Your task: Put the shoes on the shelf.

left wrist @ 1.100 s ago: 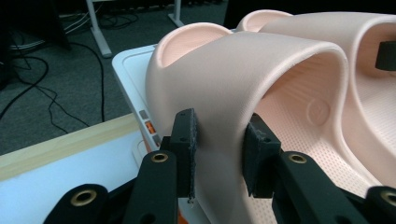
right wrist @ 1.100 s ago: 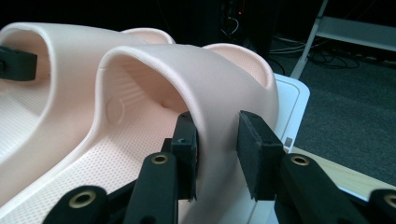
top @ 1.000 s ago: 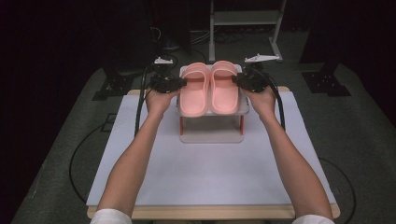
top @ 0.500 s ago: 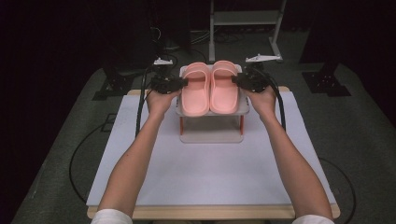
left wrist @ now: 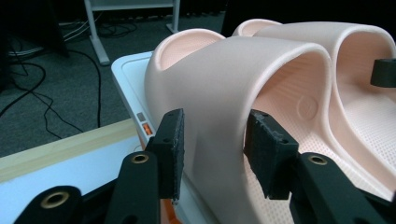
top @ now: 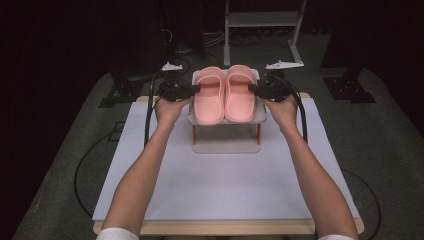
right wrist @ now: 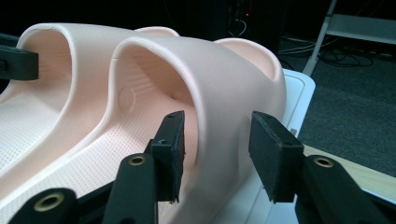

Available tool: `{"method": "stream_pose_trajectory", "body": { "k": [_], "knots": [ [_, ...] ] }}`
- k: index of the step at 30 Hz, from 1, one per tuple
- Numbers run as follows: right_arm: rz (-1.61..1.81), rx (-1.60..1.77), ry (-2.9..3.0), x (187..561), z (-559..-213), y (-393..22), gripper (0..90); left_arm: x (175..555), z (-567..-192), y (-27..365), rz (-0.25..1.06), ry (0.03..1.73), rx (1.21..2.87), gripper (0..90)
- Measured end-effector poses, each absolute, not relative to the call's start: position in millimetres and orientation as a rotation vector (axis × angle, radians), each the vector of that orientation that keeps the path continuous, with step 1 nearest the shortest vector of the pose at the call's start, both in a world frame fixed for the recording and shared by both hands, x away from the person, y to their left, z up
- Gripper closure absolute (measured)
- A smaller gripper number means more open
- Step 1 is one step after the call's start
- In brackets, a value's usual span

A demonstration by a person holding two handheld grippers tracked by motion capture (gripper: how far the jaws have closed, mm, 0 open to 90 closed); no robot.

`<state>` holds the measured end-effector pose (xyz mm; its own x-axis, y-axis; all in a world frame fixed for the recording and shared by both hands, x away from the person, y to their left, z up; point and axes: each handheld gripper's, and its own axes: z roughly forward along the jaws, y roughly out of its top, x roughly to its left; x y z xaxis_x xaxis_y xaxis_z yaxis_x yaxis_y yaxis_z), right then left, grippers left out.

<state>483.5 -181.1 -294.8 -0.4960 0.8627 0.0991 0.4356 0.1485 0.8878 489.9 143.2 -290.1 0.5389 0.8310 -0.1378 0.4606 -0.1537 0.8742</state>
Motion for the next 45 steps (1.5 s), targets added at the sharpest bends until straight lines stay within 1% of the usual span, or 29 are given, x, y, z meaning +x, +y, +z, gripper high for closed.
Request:
{"method": "stream_pose_trajectory", "body": {
  "k": [2,18,27,45],
  "knots": [
    [1.312,1.244,2.001,481.5,-295.4,-183.0,52.3,488.4,-290.8,143.9,0.471,1.072,1.798,56.3],
    [1.369,1.186,2.0,457.6,-291.8,-189.7,48.8,467.0,-291.6,153.3,0.471,1.016,1.767,53.5],
    [1.385,1.178,2.005,447.0,-294.5,-194.8,45.0,454.5,-288.4,155.9,0.47,0.98,1.764,51.9],
    [1.423,1.173,1.997,427.7,-304.3,-212.4,43.2,430.8,-297.4,160.2,0.439,0.933,1.74,49.4]
  ]
}}
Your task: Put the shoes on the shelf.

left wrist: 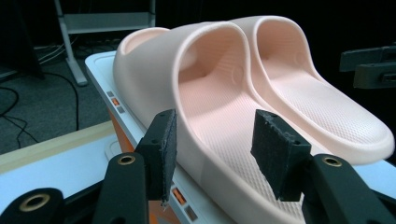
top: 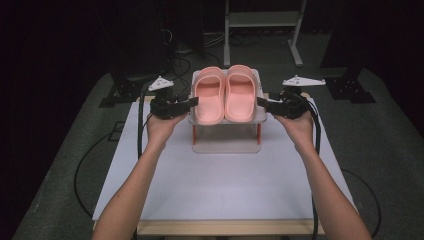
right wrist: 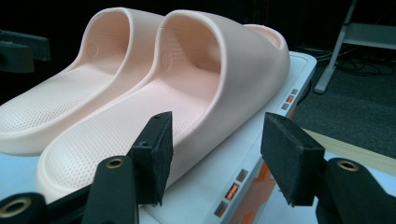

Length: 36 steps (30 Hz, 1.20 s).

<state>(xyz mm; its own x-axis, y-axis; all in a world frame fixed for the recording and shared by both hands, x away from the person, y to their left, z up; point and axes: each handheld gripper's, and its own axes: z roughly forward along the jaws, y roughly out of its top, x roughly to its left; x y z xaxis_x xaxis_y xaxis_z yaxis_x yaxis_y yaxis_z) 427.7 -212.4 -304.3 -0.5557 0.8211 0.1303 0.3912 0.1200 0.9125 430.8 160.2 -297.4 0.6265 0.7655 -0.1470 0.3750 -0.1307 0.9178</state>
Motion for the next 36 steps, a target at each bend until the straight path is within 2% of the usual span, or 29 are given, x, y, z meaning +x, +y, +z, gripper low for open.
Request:
{"method": "stream_pose_trajectory", "body": {
  "k": [36],
  "knots": [
    [1.449,1.185,2.039,395.9,-332.0,-228.1,38.7,394.5,-311.6,181.2,0.418,0.893,1.716,43.9]
  ]
}}
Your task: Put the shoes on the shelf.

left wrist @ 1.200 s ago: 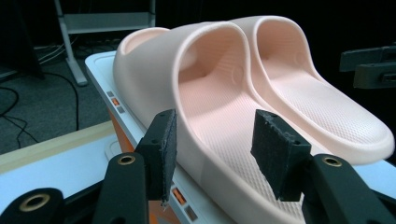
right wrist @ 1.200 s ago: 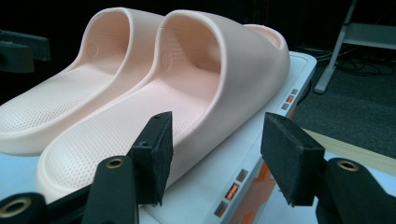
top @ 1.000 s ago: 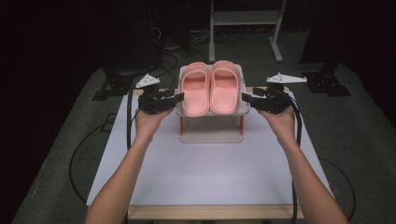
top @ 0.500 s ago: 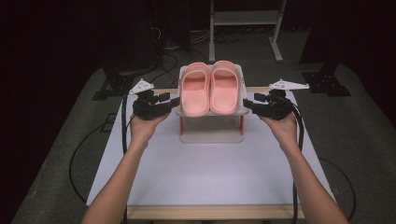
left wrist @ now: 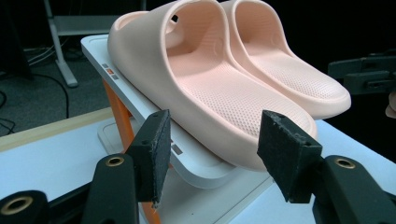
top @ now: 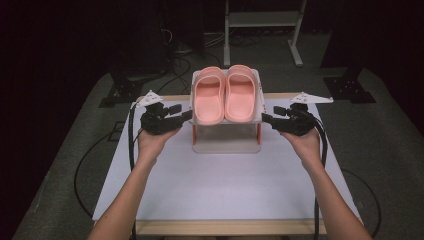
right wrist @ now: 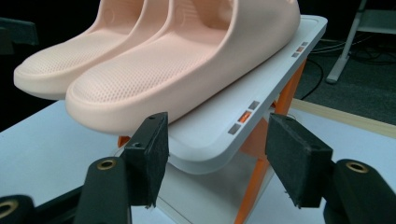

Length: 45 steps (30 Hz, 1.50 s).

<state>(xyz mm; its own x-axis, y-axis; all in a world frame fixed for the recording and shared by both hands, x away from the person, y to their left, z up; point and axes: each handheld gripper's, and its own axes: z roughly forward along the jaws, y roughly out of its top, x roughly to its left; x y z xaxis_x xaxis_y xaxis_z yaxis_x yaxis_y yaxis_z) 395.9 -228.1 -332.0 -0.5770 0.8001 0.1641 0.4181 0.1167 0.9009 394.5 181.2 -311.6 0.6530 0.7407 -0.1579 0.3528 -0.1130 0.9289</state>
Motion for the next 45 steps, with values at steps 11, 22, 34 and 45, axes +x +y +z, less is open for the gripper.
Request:
{"method": "stream_pose_trajectory", "body": {
  "k": [11,22,34,45],
  "knots": [
    [1.451,1.189,2.042,387.5,-340.8,-234.6,36.5,384.1,-321.5,184.1,0.428,0.891,1.709,42.4],
    [1.44,1.193,2.042,377.3,-351.4,-238.3,34.8,376.3,-329.2,187.9,0.438,0.893,1.704,39.7],
    [1.447,1.209,2.045,369.5,-367.2,-242.6,33.2,368.6,-341.8,193.4,0.434,0.901,1.695,36.4],
    [1.451,1.219,2.046,362.5,-377.4,-245.8,31.9,362.2,-350.4,197.7,0.44,0.901,1.694,34.3]
  ]
}}
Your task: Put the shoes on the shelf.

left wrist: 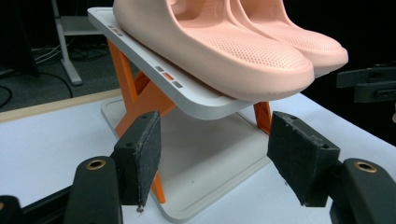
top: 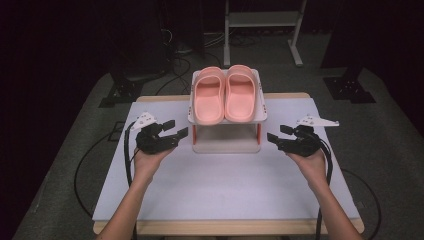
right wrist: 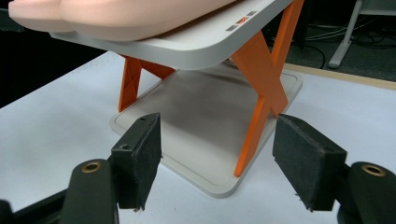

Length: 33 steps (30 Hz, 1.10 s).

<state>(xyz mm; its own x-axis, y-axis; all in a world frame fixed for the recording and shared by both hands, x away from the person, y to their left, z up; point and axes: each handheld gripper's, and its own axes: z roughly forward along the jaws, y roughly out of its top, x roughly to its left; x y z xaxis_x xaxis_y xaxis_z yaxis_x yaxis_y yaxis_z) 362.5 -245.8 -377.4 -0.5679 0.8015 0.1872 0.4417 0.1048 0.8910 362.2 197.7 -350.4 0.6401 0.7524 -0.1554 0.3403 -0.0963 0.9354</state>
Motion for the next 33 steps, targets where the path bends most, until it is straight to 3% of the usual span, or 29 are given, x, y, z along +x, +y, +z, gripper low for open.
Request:
{"method": "stream_pose_trajectory", "body": {
  "k": [33],
  "knots": [
    [1.455,1.234,2.025,338.9,-409.7,-260.8,26.9,346.9,-385.6,207.6,0.429,0.936,1.679,25.7]
  ]
}}
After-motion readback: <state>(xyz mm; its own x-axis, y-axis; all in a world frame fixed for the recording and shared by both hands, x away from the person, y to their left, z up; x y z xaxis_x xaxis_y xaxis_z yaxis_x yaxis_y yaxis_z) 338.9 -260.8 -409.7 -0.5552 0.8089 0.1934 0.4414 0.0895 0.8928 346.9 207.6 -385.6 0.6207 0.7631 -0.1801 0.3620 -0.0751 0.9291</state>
